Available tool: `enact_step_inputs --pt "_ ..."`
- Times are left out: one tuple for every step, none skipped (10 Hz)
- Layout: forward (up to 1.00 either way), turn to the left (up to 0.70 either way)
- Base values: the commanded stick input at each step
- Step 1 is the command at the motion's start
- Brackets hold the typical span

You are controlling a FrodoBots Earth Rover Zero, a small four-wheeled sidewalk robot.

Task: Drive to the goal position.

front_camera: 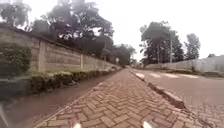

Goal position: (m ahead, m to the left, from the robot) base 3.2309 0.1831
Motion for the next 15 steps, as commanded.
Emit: enact_step_inputs --pt "0.7 -0.09" --pt "0.7 -0.22" --pt "0.7 -0.35" --pt "0.7 -0.15" --pt "0.7 0.05" --pt "0.49 0.08" --pt "0.17 0.03" --pt "-0.04 0.0" --pt "-0.13 0.0" --pt "-0.17 0.0" --pt "-0.11 0.0" --pt "-0.05 0.0" --pt "0.0 0.0" --pt "0.0 0.0" --pt "0.0 0.0"
